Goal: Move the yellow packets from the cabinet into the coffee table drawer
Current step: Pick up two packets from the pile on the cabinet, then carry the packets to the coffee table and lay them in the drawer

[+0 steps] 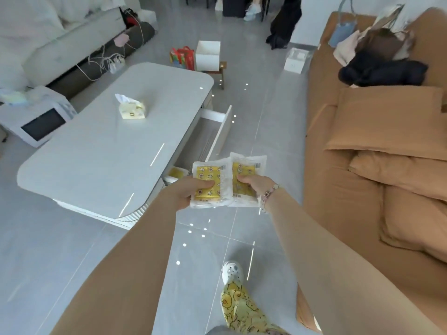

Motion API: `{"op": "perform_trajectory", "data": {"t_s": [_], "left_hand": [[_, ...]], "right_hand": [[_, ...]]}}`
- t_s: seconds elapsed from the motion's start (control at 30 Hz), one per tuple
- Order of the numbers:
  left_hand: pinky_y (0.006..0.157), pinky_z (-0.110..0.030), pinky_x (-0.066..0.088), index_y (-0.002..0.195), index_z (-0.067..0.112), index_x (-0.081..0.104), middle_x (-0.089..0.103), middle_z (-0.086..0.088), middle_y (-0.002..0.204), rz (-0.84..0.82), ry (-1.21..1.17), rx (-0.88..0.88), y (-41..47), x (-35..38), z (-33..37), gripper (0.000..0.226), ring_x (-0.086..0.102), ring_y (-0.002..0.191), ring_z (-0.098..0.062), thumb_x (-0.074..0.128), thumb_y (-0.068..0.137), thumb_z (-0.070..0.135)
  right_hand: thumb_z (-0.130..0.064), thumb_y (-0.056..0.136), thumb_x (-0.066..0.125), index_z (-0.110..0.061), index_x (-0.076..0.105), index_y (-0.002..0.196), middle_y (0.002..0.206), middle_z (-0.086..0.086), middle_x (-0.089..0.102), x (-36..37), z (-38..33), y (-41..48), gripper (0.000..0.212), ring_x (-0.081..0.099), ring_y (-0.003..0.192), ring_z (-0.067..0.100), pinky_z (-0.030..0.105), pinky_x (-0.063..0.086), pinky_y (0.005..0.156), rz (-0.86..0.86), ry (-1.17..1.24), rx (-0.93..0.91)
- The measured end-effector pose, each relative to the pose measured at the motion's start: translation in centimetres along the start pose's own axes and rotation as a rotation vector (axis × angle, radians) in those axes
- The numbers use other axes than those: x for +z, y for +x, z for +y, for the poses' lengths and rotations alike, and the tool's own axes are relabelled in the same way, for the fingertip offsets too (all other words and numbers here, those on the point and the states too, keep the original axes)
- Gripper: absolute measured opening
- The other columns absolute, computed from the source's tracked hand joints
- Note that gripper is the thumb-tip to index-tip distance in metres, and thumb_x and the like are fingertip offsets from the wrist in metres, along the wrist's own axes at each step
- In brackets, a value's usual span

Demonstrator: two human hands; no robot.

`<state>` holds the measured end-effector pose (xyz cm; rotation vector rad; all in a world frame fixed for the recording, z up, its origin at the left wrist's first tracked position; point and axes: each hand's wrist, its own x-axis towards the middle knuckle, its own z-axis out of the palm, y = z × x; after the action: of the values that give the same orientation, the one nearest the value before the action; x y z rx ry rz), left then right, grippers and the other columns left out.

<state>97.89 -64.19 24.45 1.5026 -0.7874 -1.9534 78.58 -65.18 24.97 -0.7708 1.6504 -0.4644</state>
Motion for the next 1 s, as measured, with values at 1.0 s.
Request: {"op": "perform_trajectory", "data": {"t_s": [1.0], "left_hand": [[0.085,-0.037,0.052,0.118,0.007,0.06,0.068,-0.011,0.113,-0.024,0.106,-0.133,29.4,-2.9,23.3,0.029,0.066,0.102,-0.027,0.061,0.089,0.006]], "right_hand": [[-0.044,0.086,0.064,-0.002,0.046,0.135,0.133,0.01,0.053,-5.1,-23.7,27.1,0.067,0.057,0.116,0.023,0.024,0.04,0.078,-0.023,-0.132,0.115]]}}
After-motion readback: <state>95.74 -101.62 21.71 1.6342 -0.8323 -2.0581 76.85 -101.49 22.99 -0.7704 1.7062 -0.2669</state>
